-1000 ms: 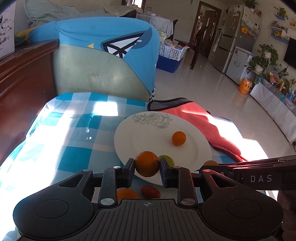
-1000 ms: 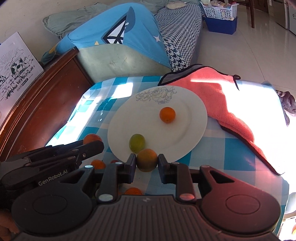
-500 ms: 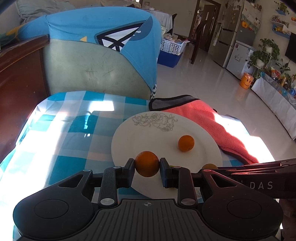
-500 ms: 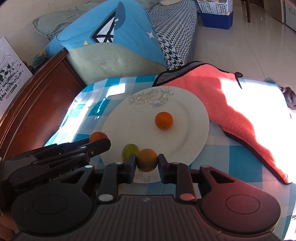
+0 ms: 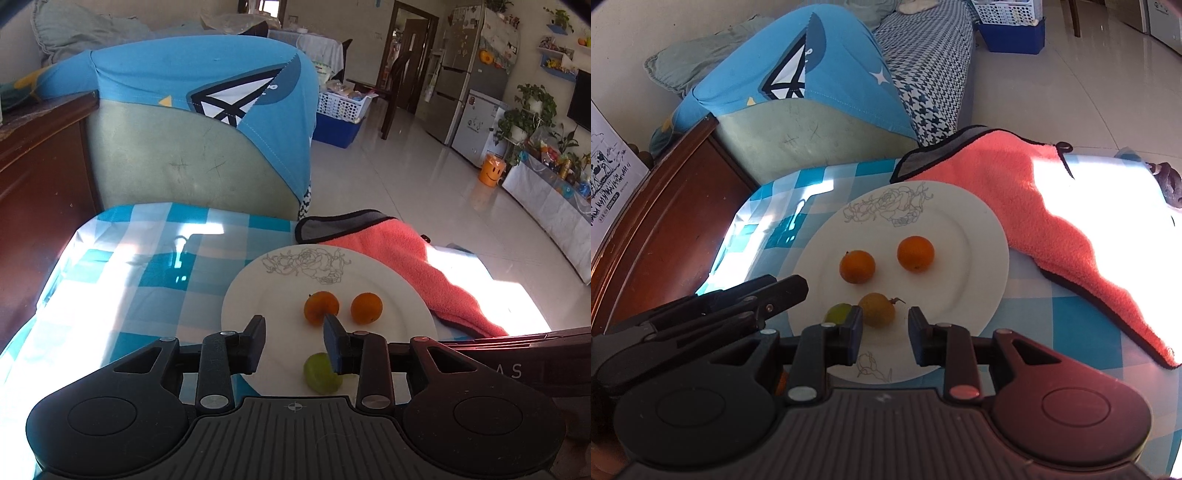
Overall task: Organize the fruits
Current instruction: 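Withdraw both tools toward the pile, right tool approaching another orange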
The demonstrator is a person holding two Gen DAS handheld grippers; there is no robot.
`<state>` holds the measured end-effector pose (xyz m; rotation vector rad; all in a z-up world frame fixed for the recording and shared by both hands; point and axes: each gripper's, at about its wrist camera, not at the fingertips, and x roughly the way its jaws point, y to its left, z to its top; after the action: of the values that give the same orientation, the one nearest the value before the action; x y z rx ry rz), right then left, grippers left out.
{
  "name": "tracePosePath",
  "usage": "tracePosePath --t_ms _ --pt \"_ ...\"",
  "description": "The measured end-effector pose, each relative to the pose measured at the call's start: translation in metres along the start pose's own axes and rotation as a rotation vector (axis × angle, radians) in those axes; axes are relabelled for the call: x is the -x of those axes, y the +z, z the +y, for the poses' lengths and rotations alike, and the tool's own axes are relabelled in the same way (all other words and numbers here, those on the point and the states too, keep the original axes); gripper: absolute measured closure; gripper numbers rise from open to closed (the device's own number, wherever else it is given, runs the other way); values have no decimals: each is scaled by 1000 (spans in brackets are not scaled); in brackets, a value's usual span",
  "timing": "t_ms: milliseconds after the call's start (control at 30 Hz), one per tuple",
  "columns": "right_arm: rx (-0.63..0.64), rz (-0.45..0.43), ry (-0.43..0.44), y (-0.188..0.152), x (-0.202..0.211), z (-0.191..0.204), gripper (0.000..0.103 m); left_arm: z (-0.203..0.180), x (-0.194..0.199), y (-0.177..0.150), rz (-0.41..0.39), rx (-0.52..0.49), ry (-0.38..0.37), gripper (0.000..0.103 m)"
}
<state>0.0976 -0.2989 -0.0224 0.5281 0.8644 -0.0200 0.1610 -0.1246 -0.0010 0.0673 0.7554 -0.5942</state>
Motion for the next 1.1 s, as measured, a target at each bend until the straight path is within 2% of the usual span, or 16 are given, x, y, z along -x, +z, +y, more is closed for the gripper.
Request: tracePosePath --t_ms 233,600,1100 --pt "17 5 8 -2 4 3 74 6 16 1 -9 10 32 60" --pt "15 10 17 -15 22 3 70 15 51 -21 10 8 79 48" --pt "27 32 35 -62 47 10 69 31 86 -66 64 67 107 47"
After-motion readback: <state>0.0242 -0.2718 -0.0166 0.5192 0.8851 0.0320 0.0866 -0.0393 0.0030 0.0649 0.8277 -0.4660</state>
